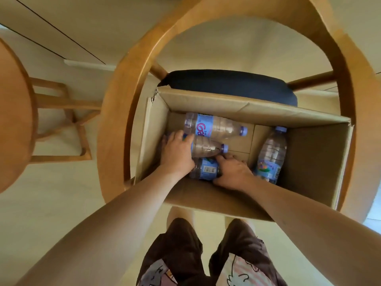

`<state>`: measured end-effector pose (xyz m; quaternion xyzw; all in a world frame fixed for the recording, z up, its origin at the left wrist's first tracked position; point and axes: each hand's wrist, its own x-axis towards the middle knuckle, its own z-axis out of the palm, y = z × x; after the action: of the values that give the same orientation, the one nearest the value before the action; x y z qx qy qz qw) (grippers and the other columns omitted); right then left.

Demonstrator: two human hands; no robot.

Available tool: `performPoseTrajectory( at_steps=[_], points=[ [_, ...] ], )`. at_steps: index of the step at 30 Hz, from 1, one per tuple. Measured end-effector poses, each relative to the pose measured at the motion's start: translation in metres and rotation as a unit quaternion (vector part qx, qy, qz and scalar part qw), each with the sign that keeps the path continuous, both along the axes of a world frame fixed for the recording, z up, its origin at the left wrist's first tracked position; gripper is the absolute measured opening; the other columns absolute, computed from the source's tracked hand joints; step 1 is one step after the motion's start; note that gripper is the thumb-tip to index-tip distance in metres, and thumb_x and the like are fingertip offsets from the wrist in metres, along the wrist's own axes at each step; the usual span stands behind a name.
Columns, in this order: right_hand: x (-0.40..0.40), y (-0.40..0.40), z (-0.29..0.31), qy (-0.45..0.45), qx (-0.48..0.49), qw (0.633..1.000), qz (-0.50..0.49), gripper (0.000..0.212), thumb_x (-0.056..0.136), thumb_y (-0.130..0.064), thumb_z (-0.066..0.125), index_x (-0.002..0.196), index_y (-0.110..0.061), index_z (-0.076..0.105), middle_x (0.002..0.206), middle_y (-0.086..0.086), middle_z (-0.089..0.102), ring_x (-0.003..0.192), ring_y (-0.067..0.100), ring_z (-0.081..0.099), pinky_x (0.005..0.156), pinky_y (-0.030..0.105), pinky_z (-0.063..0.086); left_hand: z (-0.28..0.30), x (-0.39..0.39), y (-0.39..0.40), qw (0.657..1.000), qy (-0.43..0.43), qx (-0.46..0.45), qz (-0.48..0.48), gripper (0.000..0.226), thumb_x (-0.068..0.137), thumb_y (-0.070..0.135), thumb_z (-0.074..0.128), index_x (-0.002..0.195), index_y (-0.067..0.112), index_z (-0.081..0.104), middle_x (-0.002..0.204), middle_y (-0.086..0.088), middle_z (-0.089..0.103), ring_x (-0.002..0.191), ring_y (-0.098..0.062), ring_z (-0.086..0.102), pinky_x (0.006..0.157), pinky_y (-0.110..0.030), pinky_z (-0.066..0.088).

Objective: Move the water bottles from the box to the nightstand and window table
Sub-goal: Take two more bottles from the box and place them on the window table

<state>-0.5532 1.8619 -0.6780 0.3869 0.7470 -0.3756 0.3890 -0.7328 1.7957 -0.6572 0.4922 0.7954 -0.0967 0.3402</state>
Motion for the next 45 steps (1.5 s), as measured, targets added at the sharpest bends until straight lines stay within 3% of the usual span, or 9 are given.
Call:
performPoseTrajectory(
  at_steps=[7,11,16,19,24,30,35,41,45],
  points=[
    [-0.002,0.01,-0.013,0.012,-0.035,0.999,-0.037,0.088,0.067,-0.054,0.08,0.146,-0.038,0.043,0.134,0.006,0.053,0.123,0.026,0.052,0.096,0.034,0.046,-0.012,-0.001,0.003,0.995,0.046,-0.028,-0.078,0.09,0.076,0.024,0.082,0.149,0.027,0.028,0.144,-0.011,0.046,0.14,-0.033,0.036,0.125,-0.056,0.015],
    [-0.004,0.013,-0.015,0.025,-0.045,0.996,-0.073,0.081,0.064,-0.044,0.087,0.138,-0.036,0.055,0.128,-0.003,0.061,0.116,0.019,0.057,0.086,0.026,0.044,-0.014,0.011,0.005,0.988,0.102,-0.045,-0.108,0.075,0.078,0.024,0.079,0.132,0.022,0.028,0.136,-0.017,0.05,0.133,-0.038,0.043,0.121,-0.061,0.02],
    [-0.001,0.009,-0.016,0.024,-0.045,0.992,-0.112,0.076,0.064,-0.035,0.089,0.133,-0.032,0.057,0.116,-0.008,0.059,0.113,0.017,0.059,0.086,0.028,0.05,-0.014,0.003,0.013,0.982,0.122,-0.027,-0.142,0.077,0.079,0.026,0.08,0.134,0.02,0.027,0.124,-0.016,0.057,0.111,-0.035,0.059,0.094,-0.049,0.048],
    [0.001,0.008,-0.014,0.021,-0.038,0.993,-0.111,0.073,0.066,-0.03,0.089,0.13,-0.029,0.054,0.121,-0.003,0.062,0.115,0.019,0.06,0.093,0.034,0.053,-0.008,-0.004,0.019,0.985,0.088,-0.041,-0.146,0.082,0.079,0.037,0.083,0.137,0.021,0.027,0.12,-0.015,0.057,0.101,-0.032,0.064,0.071,-0.04,0.047],
    [0.003,0.007,0.003,0.025,-0.001,0.998,-0.053,0.083,0.066,-0.037,0.088,0.137,-0.029,0.045,0.129,0.002,0.058,0.121,0.027,0.056,0.099,0.042,0.049,0.014,-0.001,0.035,0.983,0.071,-0.085,-0.144,0.07,0.076,0.03,0.086,0.134,0.018,0.049,0.118,-0.012,0.062,0.105,-0.032,0.065,0.075,-0.039,0.051],
    [0.017,0.021,0.042,0.031,-0.029,0.997,-0.059,0.081,0.056,-0.035,0.086,0.13,-0.03,0.054,0.115,-0.003,0.061,0.101,0.02,0.056,0.085,0.031,0.05,0.052,-0.01,0.046,0.992,-0.008,-0.104,-0.068,0.066,0.056,0.047,0.09,0.109,0.022,0.059,0.102,0.0,0.065,0.085,-0.022,0.059,0.069,-0.031,0.05],
    [0.037,0.036,0.088,0.058,-0.049,0.988,-0.133,0.09,0.053,-0.026,0.089,0.135,-0.02,0.053,0.117,0.002,0.062,0.105,0.023,0.062,0.089,0.036,0.057,0.1,-0.013,0.051,0.985,-0.11,-0.112,0.072,0.08,0.048,0.058,0.089,0.114,0.024,0.058,0.107,0.005,0.063,0.095,-0.019,0.063,0.08,-0.035,0.059],
    [0.051,0.077,0.158,0.105,-0.121,0.971,-0.178,0.097,0.037,-0.031,0.093,0.127,-0.026,0.056,0.112,-0.003,0.069,0.099,0.018,0.07,0.09,0.039,0.06,0.184,-0.011,0.071,0.953,-0.223,-0.081,0.186,0.072,0.043,0.043,0.093,0.106,0.024,0.063,0.107,0.001,0.07,0.095,-0.019,0.071,0.077,-0.039,0.063],
    [0.053,0.102,0.214,0.17,-0.193,0.937,-0.237,0.072,0.045,-0.01,0.09,0.113,-0.017,0.068,0.104,0.008,0.078,0.099,0.028,0.074,0.096,0.05,0.058,0.246,-0.004,0.089,0.919,-0.308,-0.015,0.244,0.078,0.036,0.031,0.089,0.106,0.012,0.062,0.115,-0.01,0.068,0.109,-0.029,0.068,0.095,-0.057,0.057]
  ],
)
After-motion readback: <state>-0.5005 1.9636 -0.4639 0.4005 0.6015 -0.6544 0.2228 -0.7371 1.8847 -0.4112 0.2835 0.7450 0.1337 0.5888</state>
